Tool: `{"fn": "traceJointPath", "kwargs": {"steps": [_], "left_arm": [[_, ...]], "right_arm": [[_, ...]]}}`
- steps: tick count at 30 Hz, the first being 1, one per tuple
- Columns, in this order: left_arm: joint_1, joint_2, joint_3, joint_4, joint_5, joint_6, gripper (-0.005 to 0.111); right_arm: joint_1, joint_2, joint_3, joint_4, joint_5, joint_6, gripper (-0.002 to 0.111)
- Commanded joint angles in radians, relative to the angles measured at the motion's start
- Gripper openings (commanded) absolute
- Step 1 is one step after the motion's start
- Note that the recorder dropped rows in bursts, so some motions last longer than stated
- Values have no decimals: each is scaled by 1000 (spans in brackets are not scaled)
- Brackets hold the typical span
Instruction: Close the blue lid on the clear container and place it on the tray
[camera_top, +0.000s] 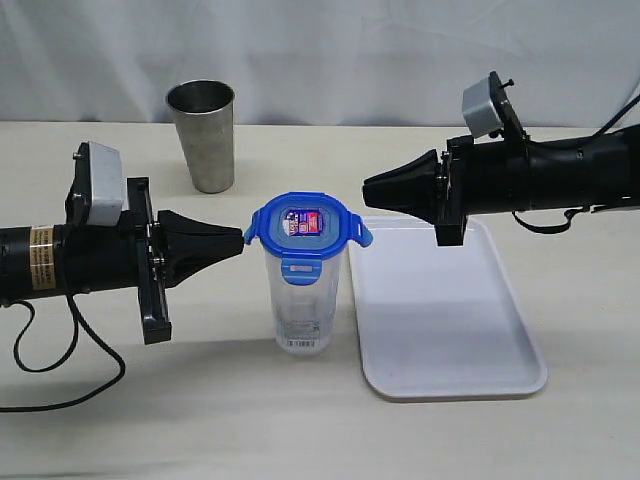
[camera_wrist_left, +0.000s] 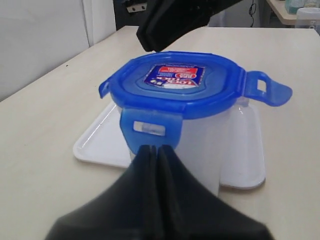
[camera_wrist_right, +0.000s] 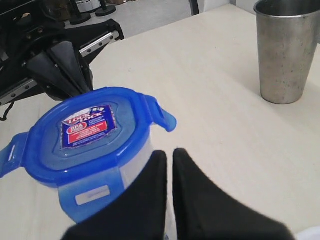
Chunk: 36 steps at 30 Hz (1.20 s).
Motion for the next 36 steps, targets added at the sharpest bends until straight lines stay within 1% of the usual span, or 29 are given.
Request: {"fn": "traceJointPath", "kwargs": {"steps": [1,10,22,34,36], "left_arm": [[-3,3,-3,-24,-13,-14,0],[-49,3,-3,-17,-13,-24,0],[-48,3,-3,-31,-13,-20,0],[-48,3,-3,-32,-12,-18,0],[-48,3,-3,-32,7,-18,0]], "right_arm": [[2,0,3,-5,-3,7,4],[2,0,3,-5,-3,7,4],[2,0,5,-76,-3,100,4],[2,0,29,-77,5,93,4],[2,0,29,-79,10,93,4]]}}
